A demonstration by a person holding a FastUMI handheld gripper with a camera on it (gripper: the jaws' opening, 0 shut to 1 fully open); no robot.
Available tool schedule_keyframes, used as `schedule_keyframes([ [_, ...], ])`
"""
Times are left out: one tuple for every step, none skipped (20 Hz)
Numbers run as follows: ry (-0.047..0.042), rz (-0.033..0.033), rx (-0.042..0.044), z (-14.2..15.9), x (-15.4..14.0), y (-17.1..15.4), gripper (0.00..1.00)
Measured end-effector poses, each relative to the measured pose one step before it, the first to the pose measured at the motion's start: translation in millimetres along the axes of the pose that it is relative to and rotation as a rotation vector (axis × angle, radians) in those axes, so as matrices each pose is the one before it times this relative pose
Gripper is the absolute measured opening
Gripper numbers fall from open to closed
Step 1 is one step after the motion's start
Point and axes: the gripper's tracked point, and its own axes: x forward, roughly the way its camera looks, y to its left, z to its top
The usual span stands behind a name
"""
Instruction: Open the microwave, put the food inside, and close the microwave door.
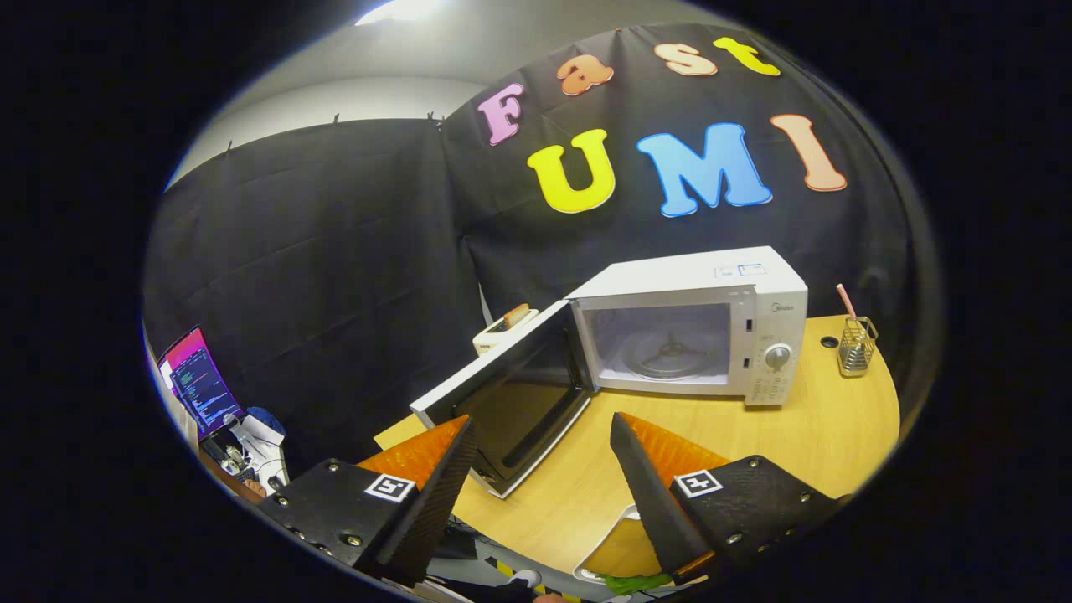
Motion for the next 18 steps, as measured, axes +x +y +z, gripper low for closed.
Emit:
schedule_keyframes([
  [0.00775, -0.01776, 0.00692, -4.06, -2.08, -11.87, 0.97],
  [0.01069, -0.01925, 0.00418, -4.67, -2.49, -12.05, 0.97],
  [0.01332, -0.01642, 0.00317, -6.89, -2.76, -11.36, 0.97],
  [0.01250, -0.01341, 0.00500, -6.29, -1.75, -11.21, 0.97],
  [0.01407, -0.01297, 0.00569, -7.03, -1.60, -10.07, 0.97],
  [0.01468, -0.01101, 0.00734, -7.23, -0.91, -9.34, 0.97],
  [0.01543, -0.01030, 0.00826, -8.25, 0.14, -8.66, 0.97],
  [0.01740, -0.00652, 0.00956, -7.67, -0.52, -7.56, 0.97],
  [0.01508, -0.00526, 0.01046, -7.72, 0.92, -6.93, 0.97],
  [0.01850, -0.00658, 0.01077, -8.20, 1.35, -7.13, 0.97],
  [0.02226, -0.00502, 0.01159, -10.35, 1.57, -6.32, 0.97],
  [0.02311, -0.00449, 0.01346, -9.87, 0.75, -5.87, 0.97],
  [0.02209, -0.00332, 0.01597, -8.17, 3.12, -5.57, 0.97],
  [0.02229, -0.00078, 0.02019, -7.80, 2.62, -4.31, 0.97],
  [0.02509, 0.00131, 0.02679, -8.19, 3.29, -4.29, 0.97],
  [0.01951, 0.00155, 0.02868, -6.08, 3.29, -3.19, 0.97],
  [0.02270, 0.00016, 0.02489, -5.97, 3.07, -3.11, 0.97],
  [0.02343, -0.00038, 0.01957, -5.35, 3.13, -3.34, 0.97],
])
